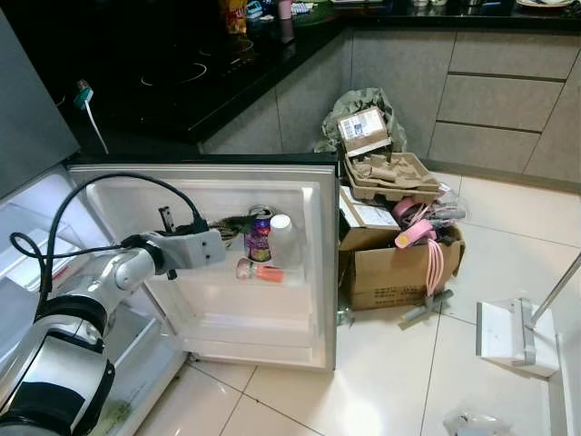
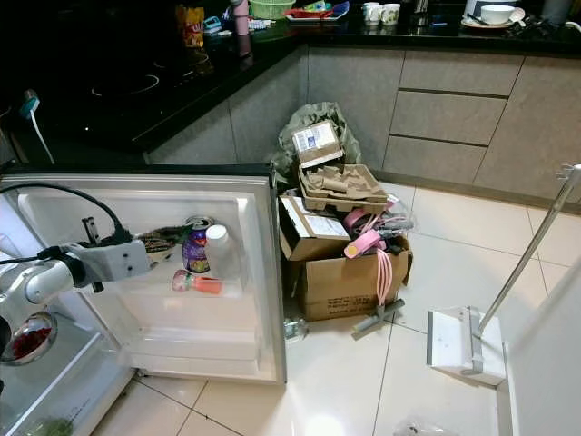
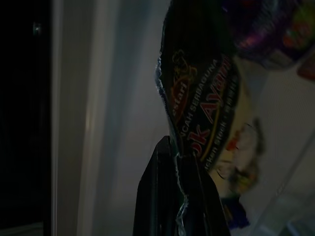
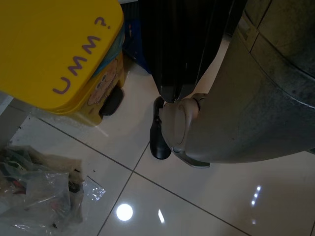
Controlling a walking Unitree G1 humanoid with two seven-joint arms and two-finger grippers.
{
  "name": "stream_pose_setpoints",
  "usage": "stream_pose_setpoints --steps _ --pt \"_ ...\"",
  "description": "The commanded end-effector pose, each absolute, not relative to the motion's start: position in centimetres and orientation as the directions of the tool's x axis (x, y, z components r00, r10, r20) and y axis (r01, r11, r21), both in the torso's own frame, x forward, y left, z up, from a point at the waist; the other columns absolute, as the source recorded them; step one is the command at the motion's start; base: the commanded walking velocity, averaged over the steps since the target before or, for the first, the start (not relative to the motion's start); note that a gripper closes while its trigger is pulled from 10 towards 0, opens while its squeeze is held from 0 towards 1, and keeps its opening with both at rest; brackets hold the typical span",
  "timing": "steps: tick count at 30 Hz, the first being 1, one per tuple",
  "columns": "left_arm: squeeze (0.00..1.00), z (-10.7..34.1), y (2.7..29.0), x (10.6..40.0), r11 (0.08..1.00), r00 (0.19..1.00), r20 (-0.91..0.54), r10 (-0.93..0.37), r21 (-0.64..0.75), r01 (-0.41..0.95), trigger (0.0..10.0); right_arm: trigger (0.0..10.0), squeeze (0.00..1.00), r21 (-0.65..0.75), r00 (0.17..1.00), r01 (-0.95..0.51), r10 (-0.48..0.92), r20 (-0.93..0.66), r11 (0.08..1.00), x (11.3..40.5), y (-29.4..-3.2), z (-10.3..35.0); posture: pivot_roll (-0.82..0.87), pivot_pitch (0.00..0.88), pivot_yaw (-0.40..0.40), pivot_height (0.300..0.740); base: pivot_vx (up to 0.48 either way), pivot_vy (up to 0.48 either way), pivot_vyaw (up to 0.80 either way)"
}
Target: Restocking fridge
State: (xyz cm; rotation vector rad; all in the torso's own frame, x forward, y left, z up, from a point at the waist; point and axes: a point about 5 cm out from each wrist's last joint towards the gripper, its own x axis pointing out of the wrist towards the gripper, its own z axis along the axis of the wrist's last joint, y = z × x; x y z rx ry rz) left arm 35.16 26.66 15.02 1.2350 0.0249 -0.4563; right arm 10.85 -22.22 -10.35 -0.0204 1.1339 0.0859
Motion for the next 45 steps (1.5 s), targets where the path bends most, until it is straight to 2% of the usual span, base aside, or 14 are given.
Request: stream_pose_setpoints --steps 1,6,7,8,9,13,27,28,29,41,42,43,45 --pt "0.0 15.7 26.1 35.6 0.296 0.912 -0.224 -0.344 0.896 0.332 3.7 10.0 0.0 0.065 0.371 -0.12 0.105 -0.923 0.991 9.7 -21.0 -10.9 -0.07 0.0 0.054 0.74 0.0 0.0 0.0" --pt "0.0 15.9 26.3 35.6 0.324 0.912 -0.228 -0.34 0.883 0.341 4.3 10.0 0.0 0.064 0.371 -0.119 0.104 -0.923 0.991 9.7 -21.0 -10.9 -0.07 0.0 0.056 0.74 0.0 0.0 0.0" --pt "0.0 15.9 26.4 35.7 0.348 0.914 -0.231 -0.334 0.871 0.348 5.3 10.0 0.0 0.064 0.37 -0.119 0.104 -0.923 0.991 9.6 -21.0 -10.9 -0.08 0.0 0.056 0.74 0.0 0.0 0.0" --pt "0.0 15.9 26.4 35.7 0.348 0.914 -0.231 -0.334 0.871 0.348 5.3 10.0 0.0 0.064 0.37 -0.119 0.104 -0.923 0.991 9.6 -21.0 -10.9 -0.08 0.0 0.056 0.74 0.0 0.0 0.0" --pt "0.0 15.7 26.7 35.6 0.377 0.918 -0.239 -0.315 0.856 0.352 10.0 10.0 0.0 0.064 0.369 -0.119 0.104 -0.924 0.991 9.6 -21.0 -10.9 -0.08 0.0 0.056 0.74 0.0 0.0 0.0" --pt "0.0 15.2 27.5 35.5 0.444 0.931 -0.252 -0.264 0.826 0.349 10.0 10.0 0.0 0.065 0.367 -0.119 0.105 -0.924 0.991 9.5 -20.9 -11.0 -0.08 0.0 0.057 0.74 0.0 0.0 0.0" --pt "0.0 13.1 28.4 35.0 0.534 0.957 -0.269 -0.11 0.796 0.285 10.0 10.0 0.0 0.066 0.364 -0.118 0.105 -0.926 0.991 9.3 -20.8 -11.0 -0.09 0.0 0.06 0.74 0.0 0.0 0.0" --pt "0.44 13.0 28.5 35.0 0.547 0.959 -0.266 -0.099 0.791 0.276 10.0 10.0 0.0 0.065 0.363 -0.118 0.104 -0.926 0.991 9.3 -20.8 -11.0 -0.09 0.0 0.06 0.74 0.0 0.0 0.0" --pt "1.0 12.9 28.6 35.0 0.552 0.961 -0.265 -0.084 0.79 0.266 10.0 10.0 0.0 0.065 0.363 -0.118 0.104 -0.926 0.991 9.3 -20.9 -11.0 -0.09 0.0 0.06 0.74 0.0 0.0 0.0" --pt "1.0 15.2 30.3 35.4 0.507 0.993 -0.1 0.059 0.86 0.056 10.0 10.0 0.0 0.067 0.363 -0.119 0.107 -0.926 0.991 9.2 -20.9 -11.0 -0.09 0.0 0.057 0.74 0.0 0.0 0.0" --pt "0.07 16.0 30.8 35.5 0.503 0.994 -0.064 0.084 0.864 0.014 10.0 10.0 0.0 0.068 0.363 -0.119 0.107 -0.926 0.991 9.2 -20.9 -11.0 -0.09 0.0 0.055 0.74 0.0 0.0 0.0" --pt "0.0 16.8 31.2 35.6 0.508 0.995 -0.024 0.101 0.861 -0.031 10.0 10.0 0.0 0.068 0.361 -0.122 0.108 -0.926 0.99 9.2 -20.9 -11.0 -0.09 0.0 0.052 0.74 0.0 0.0 0.0" --pt "0.0 17.9 31.6 35.6 0.539 0.994 0.022 0.103 0.839 -0.074 10.0 10.0 0.0 0.069 0.36 -0.124 0.109 -0.927 0.99 9.2 -21.0 -11.0 -0.08 0.0 0.051 0.74 0.0 0.0 0.0"
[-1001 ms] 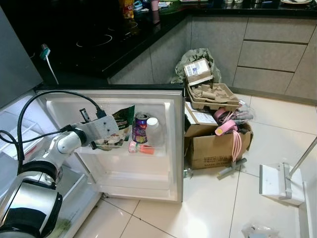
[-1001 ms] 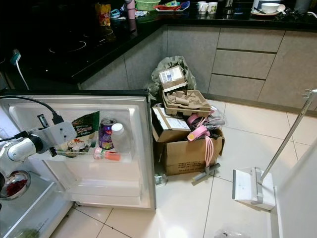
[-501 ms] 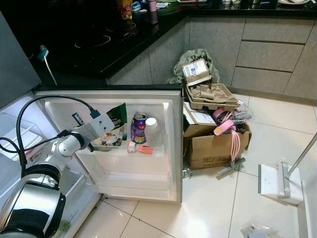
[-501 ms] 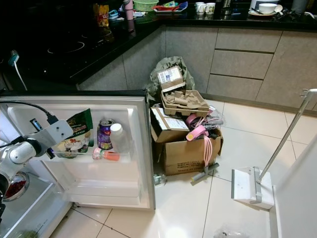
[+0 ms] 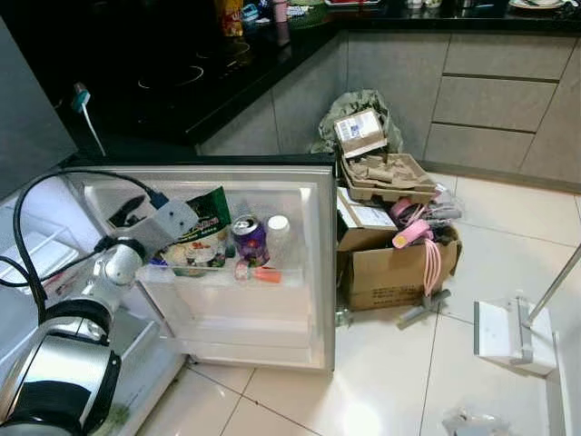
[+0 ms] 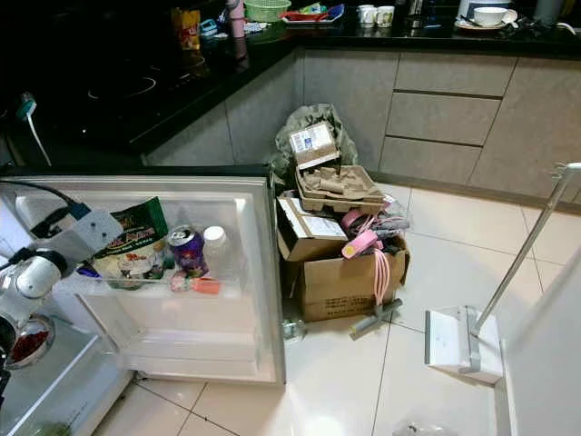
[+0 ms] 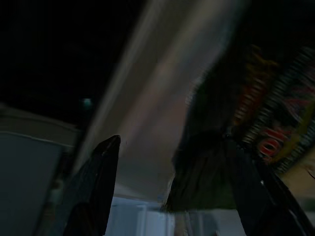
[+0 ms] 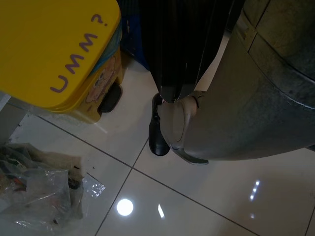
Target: Restocking fridge
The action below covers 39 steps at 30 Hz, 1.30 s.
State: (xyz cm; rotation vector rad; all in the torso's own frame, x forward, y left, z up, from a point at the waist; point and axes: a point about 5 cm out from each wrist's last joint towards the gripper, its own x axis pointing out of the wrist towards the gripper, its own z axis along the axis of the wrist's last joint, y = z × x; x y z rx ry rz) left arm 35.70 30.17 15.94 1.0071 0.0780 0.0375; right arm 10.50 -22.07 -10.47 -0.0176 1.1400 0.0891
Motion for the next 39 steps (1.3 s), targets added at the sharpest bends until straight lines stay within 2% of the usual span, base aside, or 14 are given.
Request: stream_pose_setpoints --steps 1,6,10,14,17,22,25,26,28,29,34,35,36,39 --pt "0.0 17.9 31.6 35.6 0.539 0.994 0.022 0.103 0.839 -0.074 10.0 10.0 0.0 0.069 0.36 -0.124 0.109 -0.927 0.99 9.2 -21.0 -11.0 -0.08 0.0 0.051 0.74 0.0 0.0 0.0" --pt "0.0 19.0 31.0 35.8 0.679 0.999 0.044 -0.003 0.734 -0.03 10.0 10.0 0.0 0.071 0.36 -0.127 0.112 -0.926 0.989 9.2 -21.0 -11.0 -0.08 0.0 0.046 0.74 0.0 0.0 0.0" --pt "0.0 19.3 30.4 35.7 0.688 0.994 0.042 -0.103 0.725 0.041 10.0 10.0 0.0 0.073 0.361 -0.132 0.117 -0.925 0.989 9.3 -21.0 -11.0 -0.07 0.0 0.045 0.74 0.0 0.0 0.0" --pt "0.0 19.4 30.3 35.6 0.681 0.992 0.044 -0.115 0.731 0.047 10.0 10.0 0.0 0.074 0.361 -0.133 0.118 -0.925 0.988 9.4 -20.9 -11.0 -0.07 0.0 0.045 0.74 0.0 0.0 0.0" --pt "0.0 20.6 29.6 35.6 0.774 0.96 0.081 -0.267 0.612 0.164 10.0 10.0 0.0 0.077 0.363 -0.135 0.121 -0.924 0.988 9.4 -20.9 -10.9 -0.07 0.0 0.042 0.74 0.0 0.0 0.0" --pt "0.0 21.4 28.8 35.3 0.796 0.903 0.113 -0.415 0.526 0.3 10.0 10.0 0.0 0.079 0.363 -0.136 0.124 -0.924 0.988 9.5 -20.9 -10.9 -0.07 0.0 0.043 0.74 0.0 0.0 0.0" --pt "0.0 21.4 27.6 34.4 0.703 0.762 0.073 -0.643 0.451 0.55 10.0 10.0 0.0 0.083 0.359 -0.135 0.127 -0.925 0.987 9.4 -20.9 -11.0 -0.07 0.0 0.042 0.74 0.0 0.0 0.0" --pt "0.0 21.4 27.6 34.4 0.703 0.762 0.073 -0.643 0.451 0.55 10.0 10.0 0.0 0.083 0.359 -0.135 0.127 -0.925 0.987 9.4 -20.9 -11.0 -0.07 0.0 0.042 0.74 0.0 0.0 0.0" --pt "0.0 21.1 26.9 33.7 0.617 0.652 0.044 -0.757 0.377 0.691 10.0 10.0 0.0 0.086 0.358 -0.134 0.129 -0.925 0.987 9.3 -20.9 -11.0 -0.07 0.0 0.044 0.74 0.0 0.0 0.0" --pt "0.0 21.1 26.9 33.7 0.617 0.652 0.044 -0.757 0.377 0.691 10.0 10.0 0.0 0.086 0.358 -0.134 0.129 -0.925 0.987 9.3 -20.9 -11.0 -0.07 0.0 0.044 0.74 0.0 0.0 0.0" --pt "0.0 18.7 25.6 31.9 0.424 0.462 -0.084 -0.883 0.28 0.861 10.0 10.0 0.0 0.091 0.358 -0.131 0.132 -0.924 0.987 9.3 -20.8 -11.0 -0.07 0.0 0.045 0.74 0.0 0.0 0.0" --pt "0.0 18.7 25.6 31.9 0.424 0.462 -0.084 -0.883 0.28 0.861 10.0 10.0 0.0 0.091 0.358 -0.131 0.132 -0.924 0.987 9.3 -20.8 -11.0 -0.07 0.0 0.045 0.74 0.0 0.0 0.0" --pt "0.0 17.4 25.3 31.1 0.358 0.396 -0.137 -0.908 0.237 0.903 10.0 10.0 0.0 0.092 0.358 -0.131 0.133 -0.924 0.987 9.3 -20.7 -11.0 -0.07 0.0 0.046 0.74 0.0 0.0 0.0" --pt "0.0 15.6 24.9 30.4 0.305 0.339 -0.2 -0.919 0.181 0.935 10.0 10.0 0.0 0.093 0.358 -0.131 0.135 -0.924 0.987 9.3 -20.7 -11.0 -0.06 0.0 0.046 0.74 0.0 0.0 0.0"
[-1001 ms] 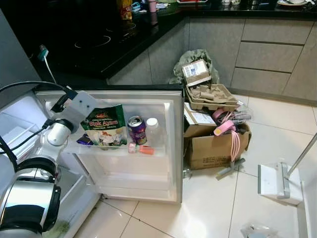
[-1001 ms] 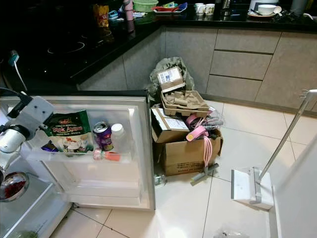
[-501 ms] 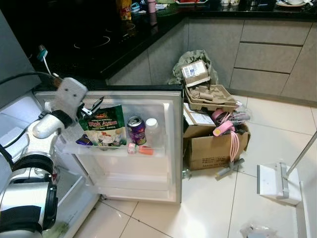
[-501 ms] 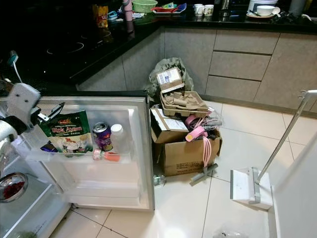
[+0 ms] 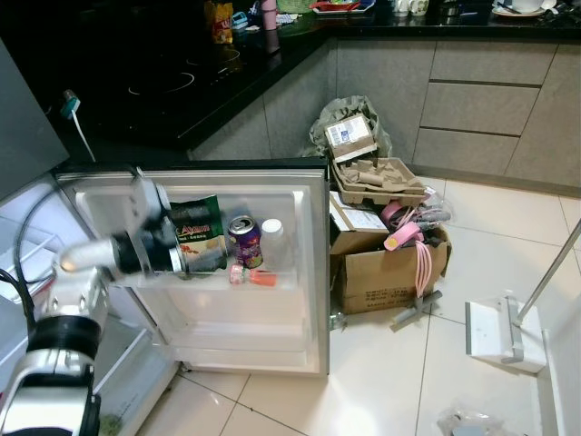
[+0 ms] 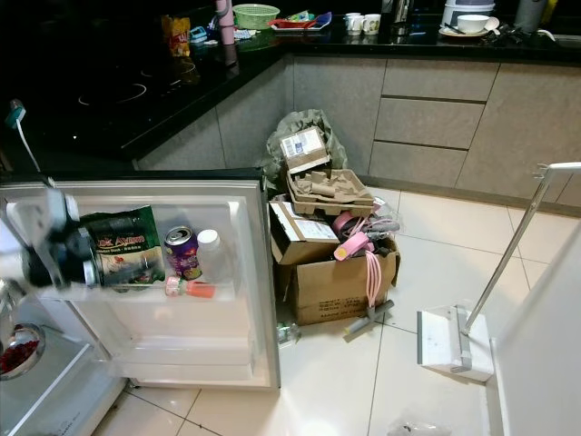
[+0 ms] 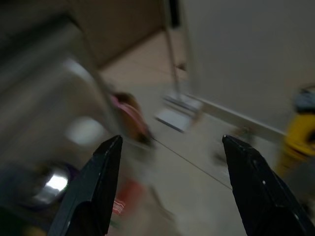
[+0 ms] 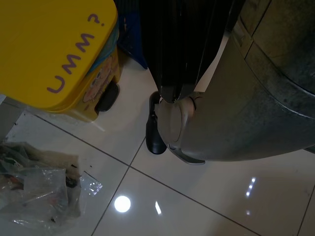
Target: Restocking fridge
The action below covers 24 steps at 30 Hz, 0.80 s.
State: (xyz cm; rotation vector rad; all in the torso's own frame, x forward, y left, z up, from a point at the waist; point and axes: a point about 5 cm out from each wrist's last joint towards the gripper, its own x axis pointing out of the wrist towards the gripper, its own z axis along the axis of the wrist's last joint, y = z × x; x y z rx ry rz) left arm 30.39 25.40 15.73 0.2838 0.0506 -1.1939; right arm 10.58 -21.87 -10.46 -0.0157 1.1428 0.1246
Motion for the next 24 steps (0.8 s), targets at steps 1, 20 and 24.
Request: stream_pose_setpoints --steps 1,20,24 --pt "0.0 12.8 24.6 29.5 0.281 0.299 -0.273 -0.914 0.105 0.954 10.0 10.0 0.0 0.094 0.358 -0.132 0.136 -0.924 0.987 9.3 -20.6 -11.0 -0.06 0.0 0.048 0.74 0.0 0.0 0.0" --pt "0.0 -3.8 24.2 17.5 0.55 0.167 -0.68 -0.714 -0.398 0.734 10.0 10.0 0.0 0.082 0.357 -0.13 0.124 -0.926 0.988 9.3 -20.4 -11.1 -0.06 0.0 0.048 0.74 0.0 0.0 0.0" --pt "0.0 -7.0 23.6 13.3 0.696 0.159 -0.785 -0.599 -0.412 0.588 10.0 10.0 0.0 0.078 0.355 -0.13 0.12 -0.927 0.988 9.4 -20.4 -11.1 -0.05 0.0 0.048 0.74 0.0 0.0 0.0"
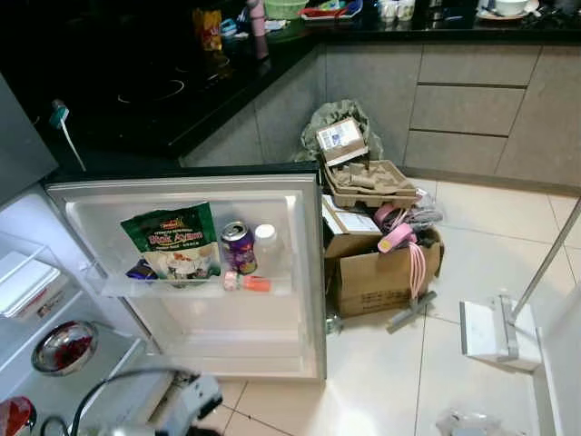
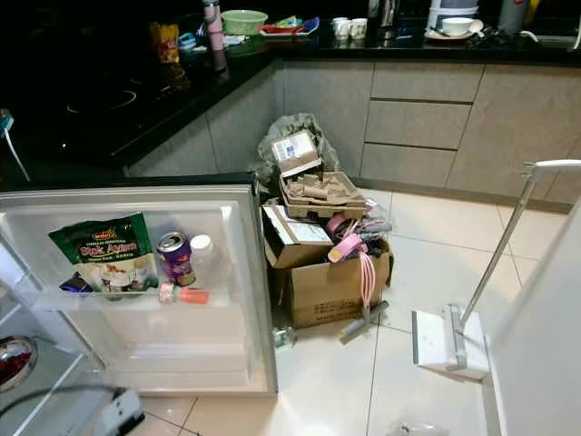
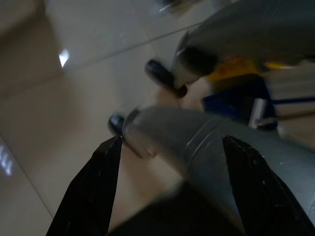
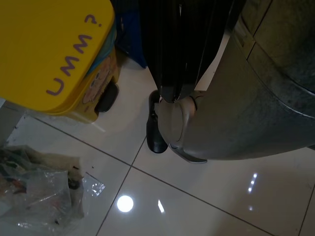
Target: Restocking fridge
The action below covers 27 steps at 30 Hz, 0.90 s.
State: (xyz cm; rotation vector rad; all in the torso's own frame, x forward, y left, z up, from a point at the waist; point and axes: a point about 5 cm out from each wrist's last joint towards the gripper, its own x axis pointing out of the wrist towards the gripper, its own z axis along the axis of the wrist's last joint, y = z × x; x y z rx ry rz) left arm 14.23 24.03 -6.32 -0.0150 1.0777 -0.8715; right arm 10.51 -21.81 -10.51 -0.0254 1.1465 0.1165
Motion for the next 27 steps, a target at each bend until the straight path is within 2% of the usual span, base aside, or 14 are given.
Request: stream_pose_setpoints --steps 1,2,4,9,15,16,27 --pt "0.0 -8.0 23.4 11.7 0.735 0.137 -0.822 -0.553 -0.404 0.544 10.0 10.0 0.0 0.076 0.353 -0.132 0.118 -0.928 0.988 9.4 -20.4 -11.1 -0.05 0.0 0.049 0.74 0.0 0.0 0.0" --pt "0.0 -8.7 23.1 10.5 0.781 0.146 -0.839 -0.524 -0.406 0.475 10.0 10.0 0.0 0.076 0.355 -0.131 0.119 -0.927 0.988 9.5 -20.3 -11.1 -0.05 0.0 0.054 0.74 0.0 0.0 0.0" --pt "0.0 -9.2 22.8 9.8 0.815 0.166 -0.849 -0.502 -0.399 0.421 10.0 10.0 0.0 0.077 0.358 -0.129 0.118 -0.926 0.989 9.6 -20.3 -11.1 -0.05 0.0 0.054 0.74 0.0 0.0 0.0" --pt "0.0 -9.8 22.7 10.0 0.926 0.311 -0.888 -0.34 -0.258 0.275 10.0 10.0 0.0 0.081 0.361 -0.142 0.128 -0.924 0.987 9.8 -20.1 -11.0 -0.05 0.0 0.048 0.74 0.0 0.0 0.0" --pt "0.0 -10.0 22.1 10.9 0.95 0.355 -0.9 -0.254 -0.163 0.266 10.0 10.0 0.0 0.079 0.373 -0.156 0.133 -0.918 0.985 10.3 -20.4 -10.8 -0.05 0.0 0.043 0.74 0.0 0.0 0.17" --pt "0.0 -10.0 21.9 11.3 0.956 0.37 -0.904 -0.215 -0.116 0.271 10.0 10.0 0.0 0.084 0.382 -0.161 0.141 -0.913 0.983 10.7 -20.6 -10.7 -0.05 0.0 0.041 0.74 0.0 0.0 0.76" --pt "0.0 -10.0 21.7 12.2 0.956 0.394 -0.912 -0.115 0.006 0.293 10.0 10.0 0.0 0.083 0.39 -0.168 0.144 -0.91 0.982 11.2 -20.7 -10.5 -0.04 0.0 0.035 0.74 0.0 0.0 0.75"
